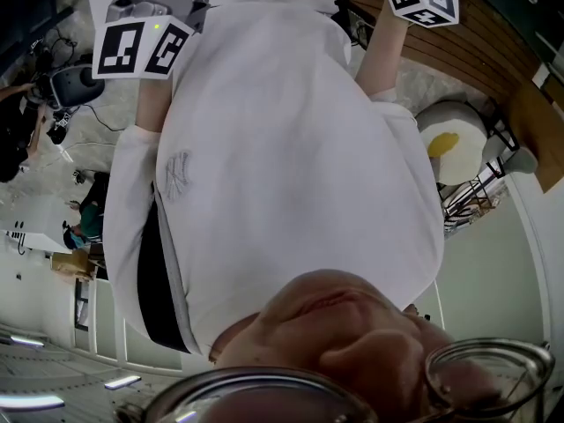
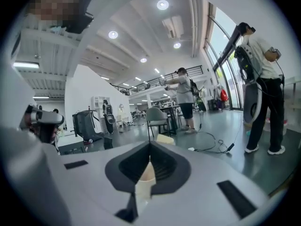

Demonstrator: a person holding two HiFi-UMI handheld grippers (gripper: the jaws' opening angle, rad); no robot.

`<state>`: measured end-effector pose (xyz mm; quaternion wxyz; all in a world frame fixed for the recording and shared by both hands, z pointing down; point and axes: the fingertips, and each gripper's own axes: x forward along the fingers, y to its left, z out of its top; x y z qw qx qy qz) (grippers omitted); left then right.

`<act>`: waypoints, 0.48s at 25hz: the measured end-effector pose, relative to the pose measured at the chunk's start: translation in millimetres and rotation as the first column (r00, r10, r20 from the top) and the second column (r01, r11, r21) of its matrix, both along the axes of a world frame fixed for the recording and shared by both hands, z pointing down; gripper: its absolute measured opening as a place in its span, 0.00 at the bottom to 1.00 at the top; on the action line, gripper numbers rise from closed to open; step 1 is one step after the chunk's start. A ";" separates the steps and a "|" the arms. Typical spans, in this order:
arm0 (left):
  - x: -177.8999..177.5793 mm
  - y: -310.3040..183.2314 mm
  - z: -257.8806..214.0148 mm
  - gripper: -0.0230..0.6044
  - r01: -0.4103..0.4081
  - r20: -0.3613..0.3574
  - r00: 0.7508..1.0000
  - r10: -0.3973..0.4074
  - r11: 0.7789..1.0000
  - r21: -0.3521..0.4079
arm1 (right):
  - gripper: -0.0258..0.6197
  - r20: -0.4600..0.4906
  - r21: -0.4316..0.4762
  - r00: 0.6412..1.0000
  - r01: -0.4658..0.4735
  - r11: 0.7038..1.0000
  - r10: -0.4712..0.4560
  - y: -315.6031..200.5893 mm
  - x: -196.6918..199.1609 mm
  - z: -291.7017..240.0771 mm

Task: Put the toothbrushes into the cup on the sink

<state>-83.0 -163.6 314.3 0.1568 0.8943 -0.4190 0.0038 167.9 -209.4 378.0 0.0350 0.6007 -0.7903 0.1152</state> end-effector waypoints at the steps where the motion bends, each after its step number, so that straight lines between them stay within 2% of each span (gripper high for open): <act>1: 0.3 0.7 -0.5 0.04 -0.005 -0.002 1.000 0.005 1.000 0.001 | 0.06 -0.004 0.013 1.000 0.003 1.000 -0.003 3.4 -2.0 -6.9; 12: 6.6 10.9 -2.7 0.04 -0.047 -0.019 0.999 0.047 0.999 0.006 | 0.06 0.009 0.073 0.998 -0.060 0.996 0.059 60.6 17.8 -62.6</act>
